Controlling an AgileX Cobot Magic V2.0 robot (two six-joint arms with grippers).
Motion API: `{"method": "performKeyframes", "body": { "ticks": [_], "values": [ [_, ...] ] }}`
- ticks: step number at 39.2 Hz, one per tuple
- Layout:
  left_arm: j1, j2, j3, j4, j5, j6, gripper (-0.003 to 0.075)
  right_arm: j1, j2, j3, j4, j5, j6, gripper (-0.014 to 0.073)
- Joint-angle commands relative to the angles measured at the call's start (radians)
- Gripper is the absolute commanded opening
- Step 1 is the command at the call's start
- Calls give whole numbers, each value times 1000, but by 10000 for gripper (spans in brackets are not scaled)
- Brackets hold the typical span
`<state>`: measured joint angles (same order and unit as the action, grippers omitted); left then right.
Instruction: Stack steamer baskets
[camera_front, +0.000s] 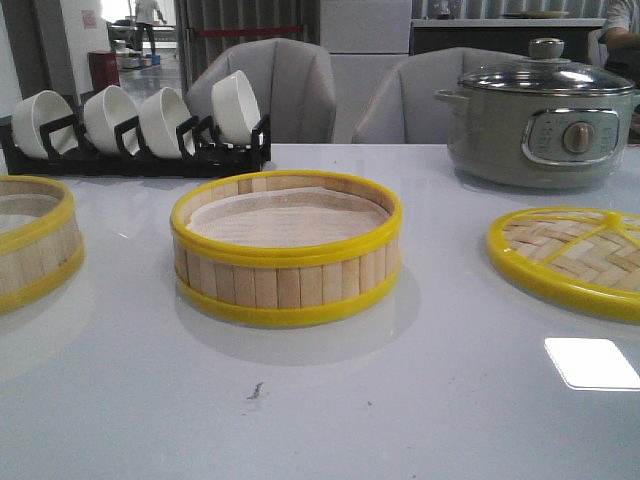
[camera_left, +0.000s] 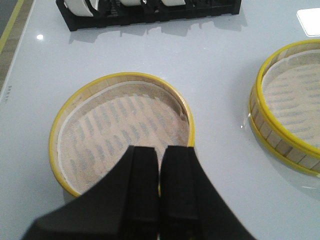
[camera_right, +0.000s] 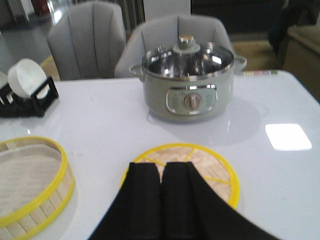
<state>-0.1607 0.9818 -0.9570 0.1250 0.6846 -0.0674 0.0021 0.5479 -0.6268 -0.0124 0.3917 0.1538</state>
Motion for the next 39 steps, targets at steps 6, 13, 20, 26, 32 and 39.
{"method": "performKeyframes", "body": {
  "ticks": [6,13,20,26,32,39],
  "values": [
    [-7,-8,-33,14,-56,-3,85,-1,244,-154,-15,33,-9,69],
    [-7,-8,-33,10,-90,-3,85,-1,315,-154,-15,-5,-9,69],
    [-7,-8,-33,-2,-92,-3,85,-1,348,-154,0,-24,-5,69],
    [-7,-8,-33,-20,-86,-3,86,-4,348,-156,64,1,25,83],
    [-7,-8,-33,-18,-88,-3,217,-4,348,-156,19,-15,24,280],
    [-7,9,-33,-16,-158,-8,534,-4,348,-155,12,-76,24,415]
  ]
}}
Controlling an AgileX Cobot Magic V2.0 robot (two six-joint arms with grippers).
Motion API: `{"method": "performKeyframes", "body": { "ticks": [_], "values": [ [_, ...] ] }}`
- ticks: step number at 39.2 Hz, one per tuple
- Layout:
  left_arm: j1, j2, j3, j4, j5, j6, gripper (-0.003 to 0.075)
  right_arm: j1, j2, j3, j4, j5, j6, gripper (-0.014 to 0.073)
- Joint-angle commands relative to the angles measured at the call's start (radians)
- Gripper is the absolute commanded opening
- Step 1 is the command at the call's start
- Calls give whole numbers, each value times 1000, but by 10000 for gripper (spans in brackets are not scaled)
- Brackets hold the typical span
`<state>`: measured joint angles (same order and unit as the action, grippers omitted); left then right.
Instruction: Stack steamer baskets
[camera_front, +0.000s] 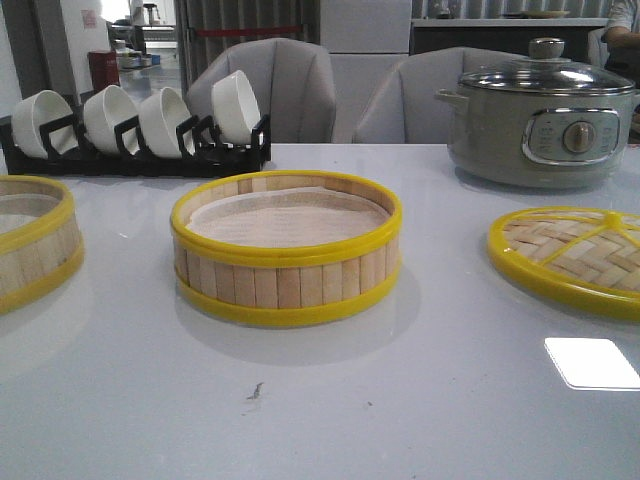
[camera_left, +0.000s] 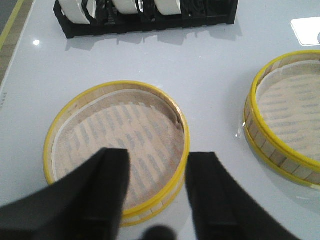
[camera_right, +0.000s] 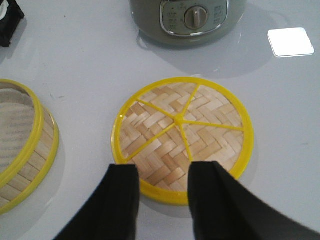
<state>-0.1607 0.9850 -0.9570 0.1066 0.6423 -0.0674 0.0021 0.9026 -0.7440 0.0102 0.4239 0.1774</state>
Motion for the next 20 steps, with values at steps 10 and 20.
{"method": "performKeyframes", "body": {
  "ticks": [10,20],
  "values": [
    [-7,153,-33,-29,-127,-12,549,-4,-7,-38,-10,-199,1,415],
    [-7,359,-45,-74,-228,-12,549,-4,-7,-38,-10,-221,1,415]
  ]
}}
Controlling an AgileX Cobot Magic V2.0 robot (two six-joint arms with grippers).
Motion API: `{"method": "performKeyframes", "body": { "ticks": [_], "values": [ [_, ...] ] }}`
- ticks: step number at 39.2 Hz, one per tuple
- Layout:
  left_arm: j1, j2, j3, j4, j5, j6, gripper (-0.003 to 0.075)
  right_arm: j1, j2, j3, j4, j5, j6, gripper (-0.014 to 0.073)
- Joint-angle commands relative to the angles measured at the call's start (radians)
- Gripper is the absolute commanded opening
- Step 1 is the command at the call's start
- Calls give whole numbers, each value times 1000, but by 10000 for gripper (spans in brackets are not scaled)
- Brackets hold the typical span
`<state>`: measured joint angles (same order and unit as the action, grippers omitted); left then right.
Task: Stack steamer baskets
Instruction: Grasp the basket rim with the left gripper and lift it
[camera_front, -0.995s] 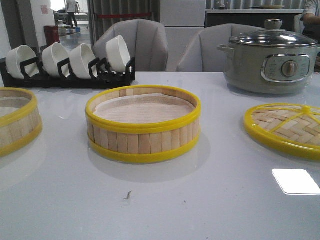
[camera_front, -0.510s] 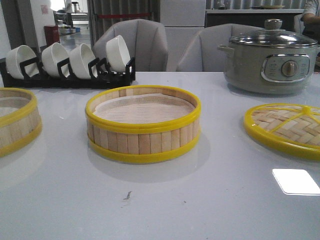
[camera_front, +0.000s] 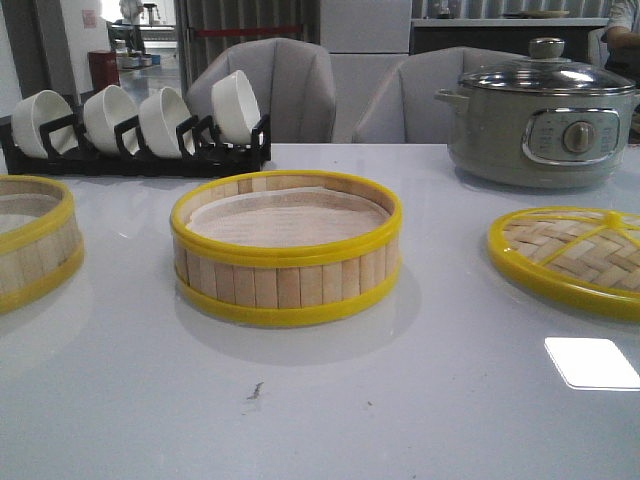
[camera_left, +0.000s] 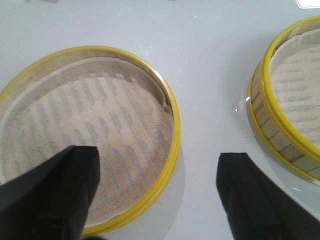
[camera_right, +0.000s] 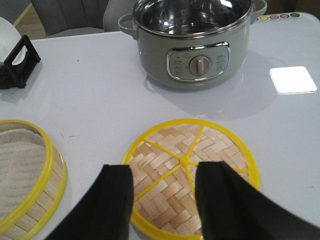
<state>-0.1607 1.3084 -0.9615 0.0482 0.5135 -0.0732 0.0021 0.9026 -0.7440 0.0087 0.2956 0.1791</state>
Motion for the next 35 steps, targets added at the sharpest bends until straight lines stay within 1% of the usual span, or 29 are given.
{"method": "performKeyframes", "body": {
  "ticks": [1,10,17,35],
  "values": [
    [-7,61,-51,-16,-100,-6,549,-4,-7,-38,-9,-92,-1,415],
    [-7,258,-161,-16,-100,-6,549,-4,-7,-37,-9,-83,-1,415],
    [-7,364,-230,-16,-96,-6,549,-4,-7,-37,-9,-85,-1,415],
    [-7,514,-249,-96,-74,-6,547,-4,-7,-37,-9,-85,-1,415]
  ]
}}
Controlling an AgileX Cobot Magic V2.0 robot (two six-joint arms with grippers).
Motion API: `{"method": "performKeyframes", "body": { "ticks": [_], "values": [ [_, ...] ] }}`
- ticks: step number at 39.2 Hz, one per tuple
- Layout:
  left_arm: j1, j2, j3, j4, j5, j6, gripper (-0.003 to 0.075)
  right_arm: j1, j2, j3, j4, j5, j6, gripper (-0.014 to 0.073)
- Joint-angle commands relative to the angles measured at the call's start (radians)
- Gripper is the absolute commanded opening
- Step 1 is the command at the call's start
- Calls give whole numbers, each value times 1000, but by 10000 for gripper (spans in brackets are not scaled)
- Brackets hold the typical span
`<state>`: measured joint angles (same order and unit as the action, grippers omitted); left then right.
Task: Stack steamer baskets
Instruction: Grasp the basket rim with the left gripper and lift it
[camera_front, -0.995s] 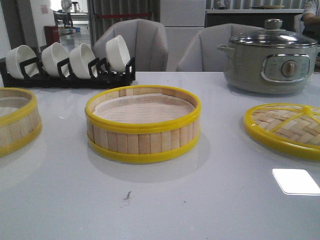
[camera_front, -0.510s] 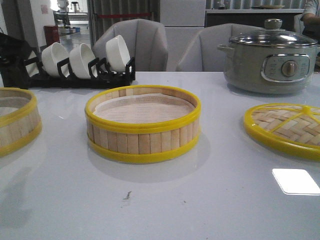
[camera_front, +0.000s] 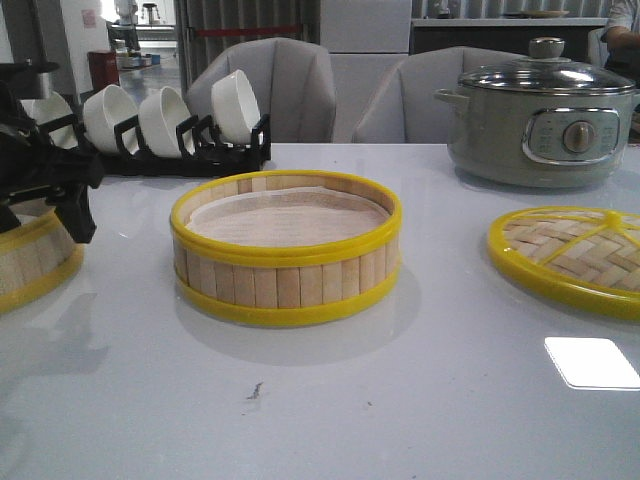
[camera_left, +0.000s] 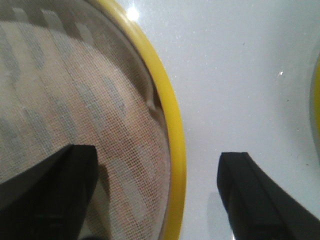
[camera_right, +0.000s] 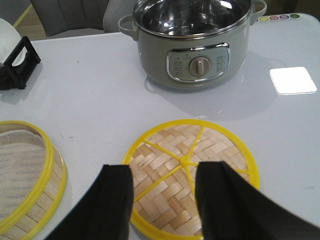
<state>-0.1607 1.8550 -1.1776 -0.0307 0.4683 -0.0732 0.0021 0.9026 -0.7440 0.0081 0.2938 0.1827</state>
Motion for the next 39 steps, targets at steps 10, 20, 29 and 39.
{"method": "performKeyframes", "body": {
  "ticks": [10,20,29,39],
  "values": [
    [-7,-25,-37,-21,-25,-6,199,-4,-7,-37,-8,-84,-5,415],
    [-16,-27,-135,-21,73,-6,85,-4,-7,-37,-8,-84,-5,415],
    [-96,-39,-315,-15,169,-4,85,-4,-7,-37,-8,-85,-5,415],
    [-291,-35,-515,-15,223,-4,85,-4,-7,-37,-8,-85,-5,415]
  ]
}}
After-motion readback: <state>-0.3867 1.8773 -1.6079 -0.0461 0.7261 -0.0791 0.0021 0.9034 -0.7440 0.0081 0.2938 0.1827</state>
